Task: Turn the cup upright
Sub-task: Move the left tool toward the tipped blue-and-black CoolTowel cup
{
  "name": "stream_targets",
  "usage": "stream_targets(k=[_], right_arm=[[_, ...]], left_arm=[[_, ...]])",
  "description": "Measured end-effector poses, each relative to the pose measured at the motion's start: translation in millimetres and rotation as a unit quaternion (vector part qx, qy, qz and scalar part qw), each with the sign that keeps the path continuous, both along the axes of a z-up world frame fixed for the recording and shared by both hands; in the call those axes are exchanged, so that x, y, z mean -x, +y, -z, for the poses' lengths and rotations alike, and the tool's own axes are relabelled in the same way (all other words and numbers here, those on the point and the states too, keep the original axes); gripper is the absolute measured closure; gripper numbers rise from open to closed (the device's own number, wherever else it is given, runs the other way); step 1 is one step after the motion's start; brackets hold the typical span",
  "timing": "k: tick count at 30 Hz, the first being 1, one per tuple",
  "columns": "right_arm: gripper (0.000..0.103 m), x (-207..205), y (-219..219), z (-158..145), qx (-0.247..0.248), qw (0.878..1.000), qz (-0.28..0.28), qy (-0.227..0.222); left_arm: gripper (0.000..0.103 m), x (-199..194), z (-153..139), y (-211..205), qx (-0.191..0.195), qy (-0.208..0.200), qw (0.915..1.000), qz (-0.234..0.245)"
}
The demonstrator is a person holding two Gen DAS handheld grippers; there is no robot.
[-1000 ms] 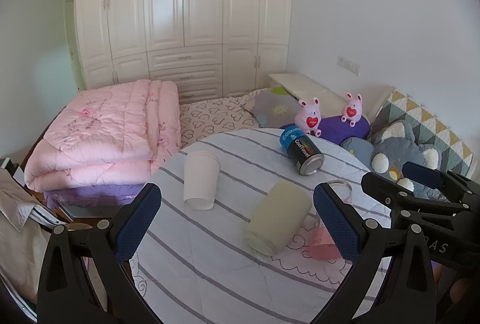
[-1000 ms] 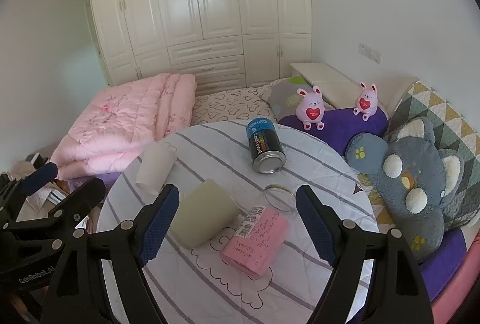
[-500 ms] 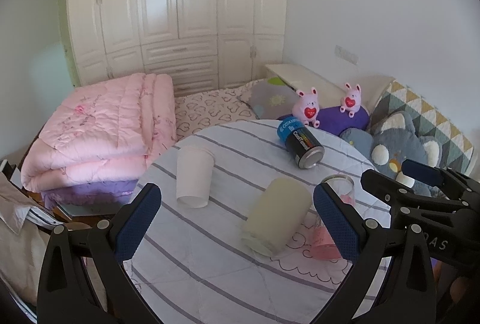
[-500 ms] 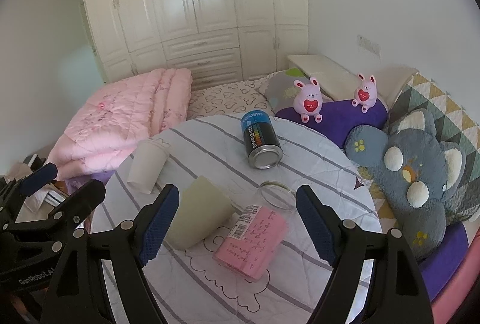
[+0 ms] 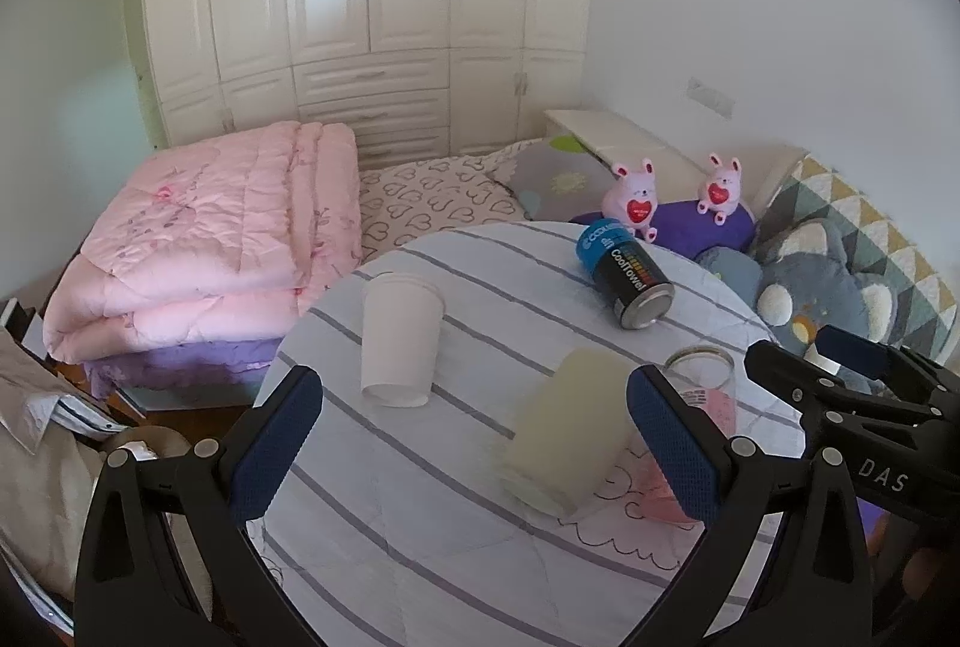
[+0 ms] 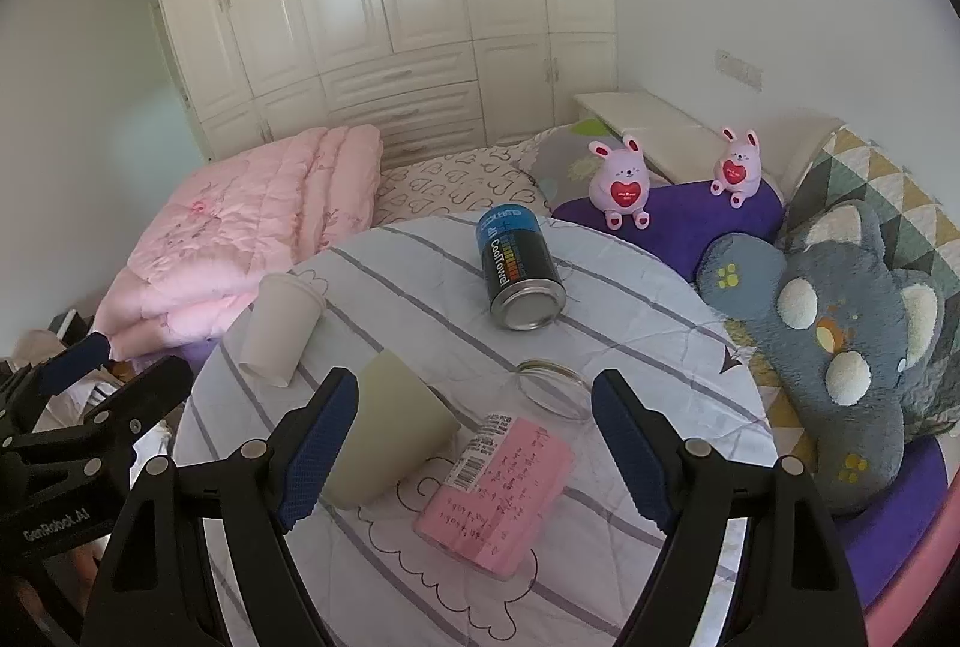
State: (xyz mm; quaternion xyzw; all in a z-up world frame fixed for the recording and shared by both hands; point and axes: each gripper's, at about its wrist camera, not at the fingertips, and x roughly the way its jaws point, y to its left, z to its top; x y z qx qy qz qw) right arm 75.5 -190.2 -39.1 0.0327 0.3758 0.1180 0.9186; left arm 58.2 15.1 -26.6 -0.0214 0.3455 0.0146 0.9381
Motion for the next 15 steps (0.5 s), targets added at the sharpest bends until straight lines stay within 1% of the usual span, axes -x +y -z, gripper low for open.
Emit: stream_targets(k=[10,15], right_arm=[[0.021,-6.5,-5.7,5.2,-0.007,1.000,0.003,0.007],[0.022,-10.2,-12.2,9.0,-0.010,1.000,0.011,0.011]], left_arm=[[0.000,-11.1,5.2,-11.3,-0.021,0.018,0.9995,0.018],[0.000,-23.4,16.8,-26.9,-0.047,0.049,0.9968,0.043]])
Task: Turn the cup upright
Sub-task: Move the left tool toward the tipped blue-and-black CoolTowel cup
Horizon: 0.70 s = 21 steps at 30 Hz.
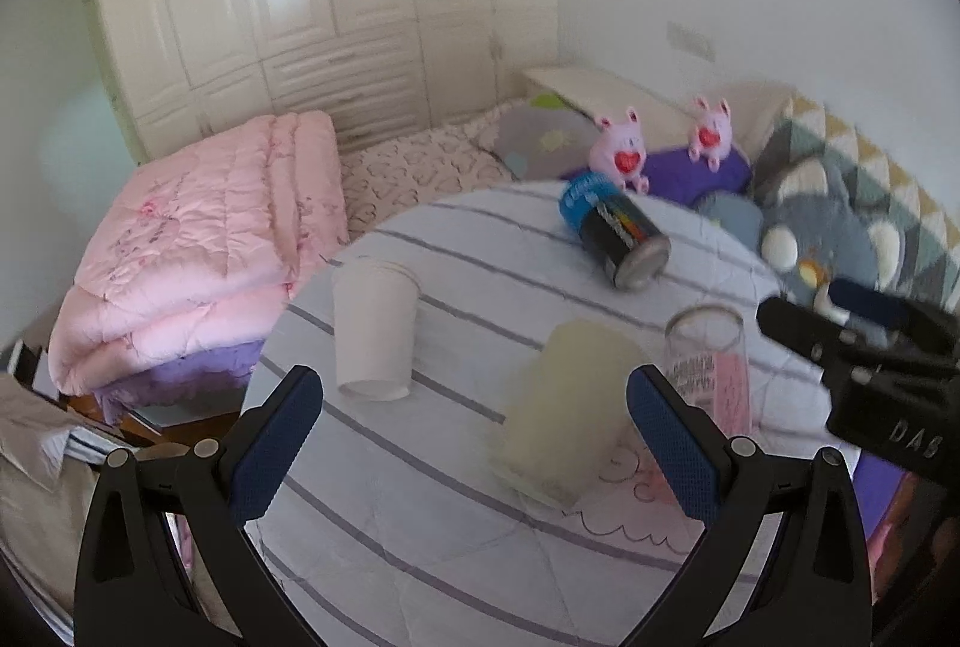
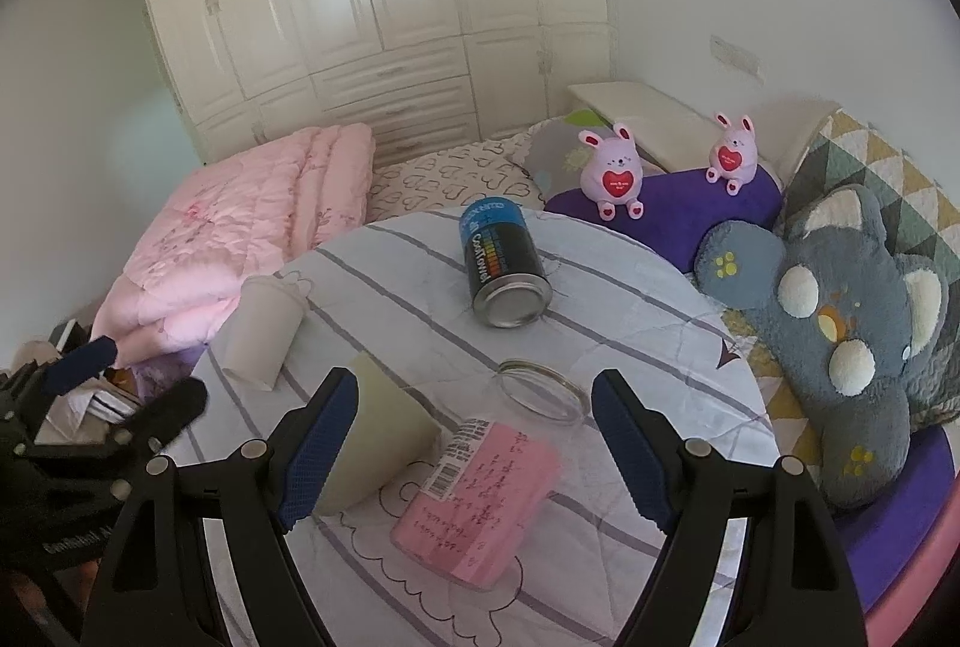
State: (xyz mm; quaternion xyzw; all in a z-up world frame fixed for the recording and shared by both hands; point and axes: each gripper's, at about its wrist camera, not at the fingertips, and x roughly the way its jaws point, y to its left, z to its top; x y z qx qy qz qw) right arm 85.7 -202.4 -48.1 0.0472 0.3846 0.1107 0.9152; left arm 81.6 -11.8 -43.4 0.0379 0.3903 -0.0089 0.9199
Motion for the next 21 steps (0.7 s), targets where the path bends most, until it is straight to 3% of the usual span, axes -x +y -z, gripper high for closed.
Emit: stream_targets(k=[7,13,21], right_arm=[[0.021,-11.3,-6.5,7.1,-0.002,1.000,0.010,0.009],[0.021,-33.5,-19.1,8.4,0.013,0.999,0.030,0.002],[0.021,-82.4,-52.5,15.9,0.026,0.997,0.070,0.004]], left_arm=[[0.000,-21.3,2.8,-17.6,0.007,0.017,0.9995,0.027],[0.000,-54.5,1.3,-32.2,0.015,0.025,0.9994,0.019],[0.000,-132.1,23.9,-63.7,0.047,0.104,0.9934,-0.008]])
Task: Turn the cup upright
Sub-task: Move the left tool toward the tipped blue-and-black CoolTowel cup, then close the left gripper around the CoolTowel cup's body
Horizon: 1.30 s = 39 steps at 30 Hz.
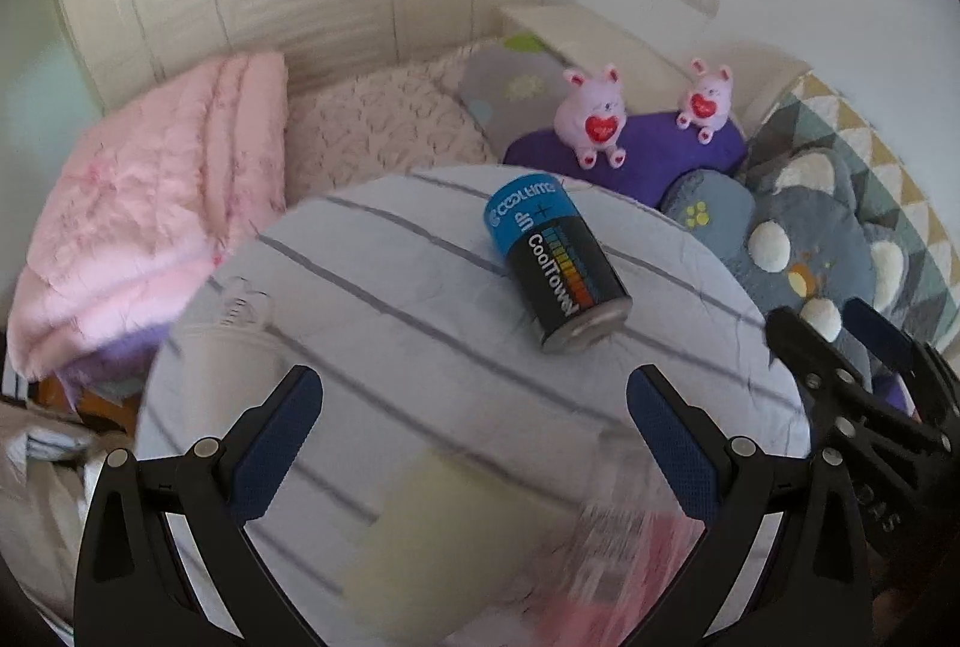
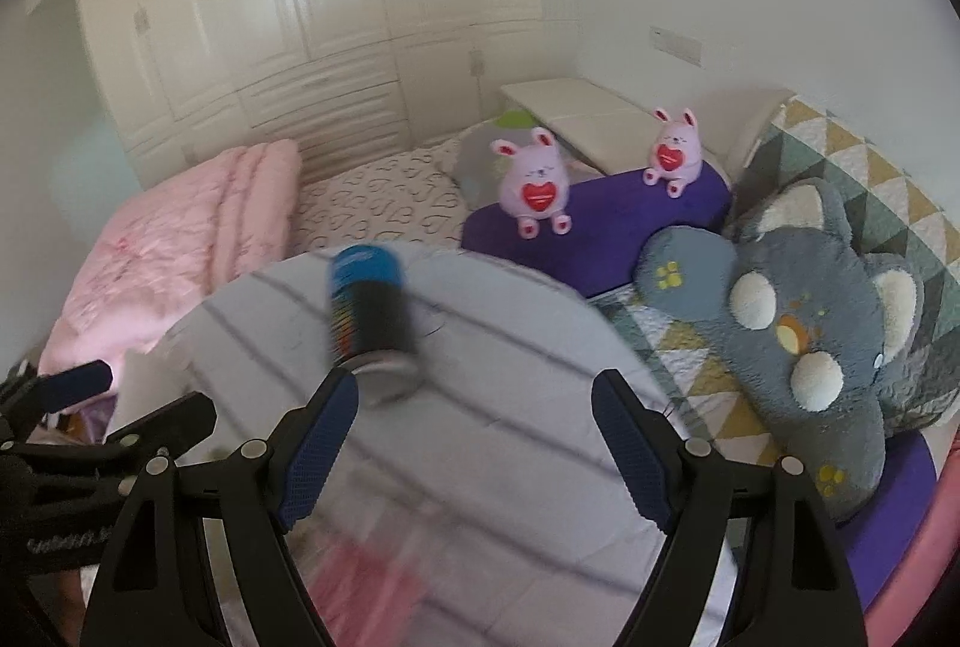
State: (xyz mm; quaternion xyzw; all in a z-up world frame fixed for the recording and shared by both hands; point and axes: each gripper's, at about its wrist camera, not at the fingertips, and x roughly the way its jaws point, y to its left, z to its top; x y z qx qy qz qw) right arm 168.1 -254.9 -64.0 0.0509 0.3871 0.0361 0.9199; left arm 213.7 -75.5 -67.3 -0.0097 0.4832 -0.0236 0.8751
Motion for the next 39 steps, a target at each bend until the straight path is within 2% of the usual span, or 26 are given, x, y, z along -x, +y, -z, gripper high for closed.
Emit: stream_targets(k=[5,8,10,15,18,26,29,32,36,39], right_arm=[[0.021,-29.5,-20.6,12.1,0.006,1.000,0.010,0.006],[0.021,-40.9,-27.3,18.9,0.002,1.000,0.009,0.008],[0.021,-47.0,-30.4,22.8,-0.004,1.000,0.007,0.008],[0.021,-65.9,-35.9,35.5,-0.018,1.000,-0.001,0.016],[0.021,-76.1,-33.9,45.4,-0.019,0.999,-0.009,0.025],[0.021,-93.6,-34.2,62.6,-0.018,0.999,-0.011,0.044],[0.021,-96.6,-35.6,66.5,-0.012,0.999,-0.007,0.048],[0.021,-98.4,-37.1,73.4,-0.019,0.998,-0.011,0.060],[0.021,-101.1,-36.6,79.1,-0.019,0.997,-0.018,0.071],[0.021,-102.0,-35.1,80.2,-0.022,0.997,-0.025,0.072]], left_arm=[[0.000,-44.0,24.9,-14.2,0.023,0.049,0.9979,-0.036],[0.000,-73.6,43.3,-25.5,0.034,0.094,0.9936,-0.054],[0.000,-86.7,51.4,-30.0,0.039,0.108,0.9913,-0.063],[0.000,-107.6,71.4,-41.2,0.031,0.135,0.9878,-0.072],[0.001,-117.0,80.1,-45.0,0.045,0.151,0.9852,-0.066],[0.003,-125.3,88.6,-46.6,0.044,0.158,0.9844,-0.065],[0.008,-129.8,96.9,-51.2,0.047,0.172,0.9821,-0.059],[0.022,-129.8,100.7,-56.7,0.044,0.178,0.9821,-0.045],[0.035,-131.6,101.9,-62.4,0.033,0.171,0.9843,-0.026],[0.035,-129.5,99.2,-59.6,0.035,0.163,0.9857,-0.025]])
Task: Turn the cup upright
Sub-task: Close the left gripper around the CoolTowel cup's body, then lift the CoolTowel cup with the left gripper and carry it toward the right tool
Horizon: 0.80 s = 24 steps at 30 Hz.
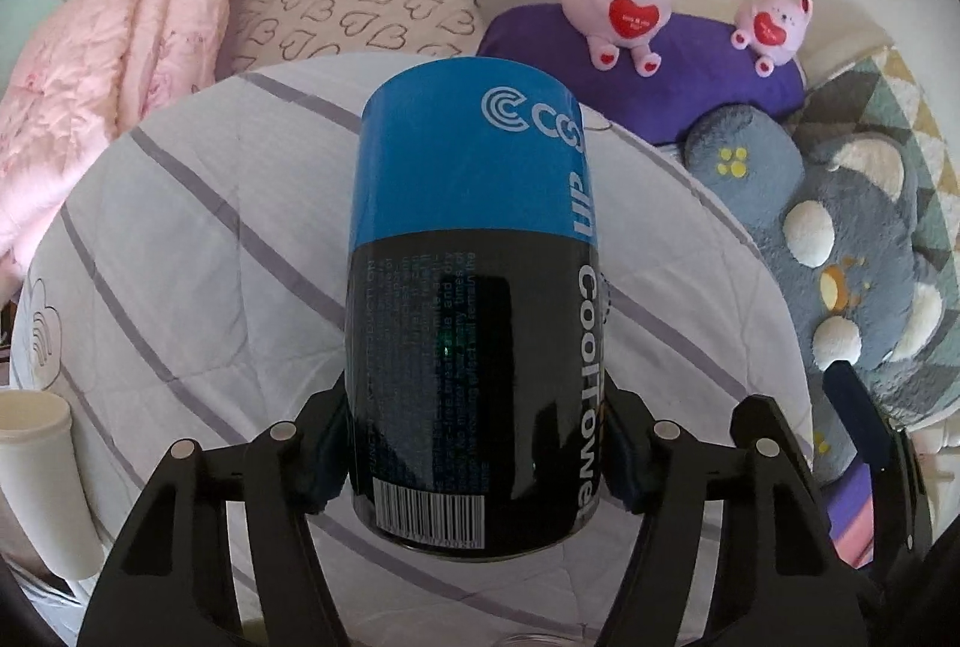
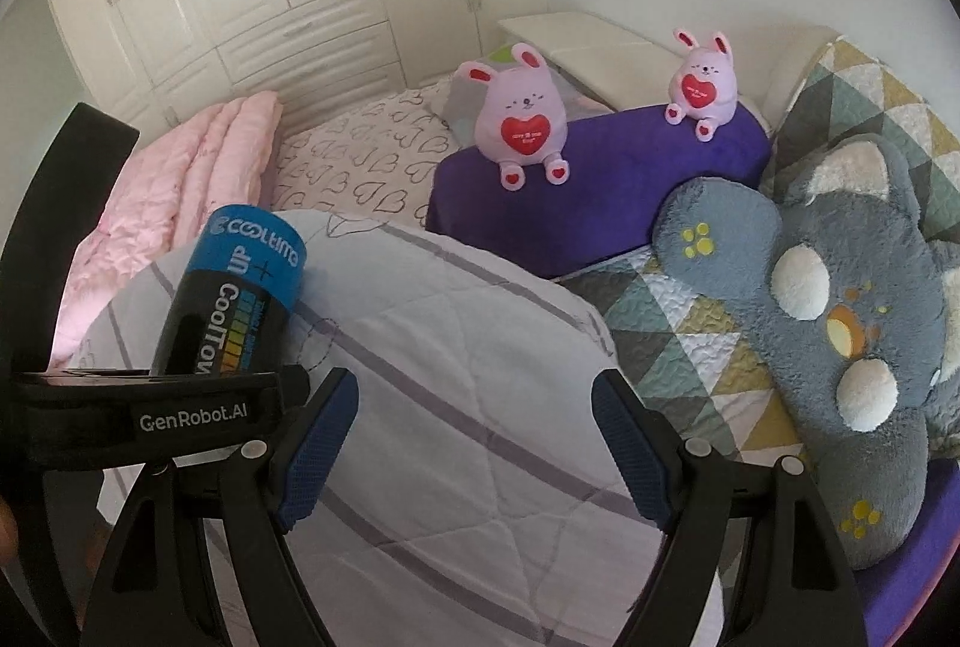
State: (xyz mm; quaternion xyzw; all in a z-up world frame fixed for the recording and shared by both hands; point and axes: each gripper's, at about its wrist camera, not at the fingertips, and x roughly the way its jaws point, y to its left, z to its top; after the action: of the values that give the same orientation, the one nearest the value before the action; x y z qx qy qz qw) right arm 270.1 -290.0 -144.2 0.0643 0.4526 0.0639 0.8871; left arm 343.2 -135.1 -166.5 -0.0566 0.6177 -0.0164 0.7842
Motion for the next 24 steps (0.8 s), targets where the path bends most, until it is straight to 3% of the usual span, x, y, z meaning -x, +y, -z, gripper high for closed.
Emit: stream_targets(k=[9,18,24], right_arm=[[0.021,7.2,11.8,-8.3,-0.004,1.000,-0.020,-0.004],[0.021,39.5,31.5,-54.2,0.008,0.998,-0.039,-0.040],[0.021,85.6,56.0,-92.4,0.014,0.995,-0.063,-0.077]], left_arm=[[0.035,22.2,-23.2,16.9,0.009,-0.023,0.9995,-0.018],[0.035,75.2,-82.7,39.7,0.012,-0.080,0.9964,-0.025],[0.035,131.8,-123.8,65.9,0.012,-0.119,0.9921,-0.036]])
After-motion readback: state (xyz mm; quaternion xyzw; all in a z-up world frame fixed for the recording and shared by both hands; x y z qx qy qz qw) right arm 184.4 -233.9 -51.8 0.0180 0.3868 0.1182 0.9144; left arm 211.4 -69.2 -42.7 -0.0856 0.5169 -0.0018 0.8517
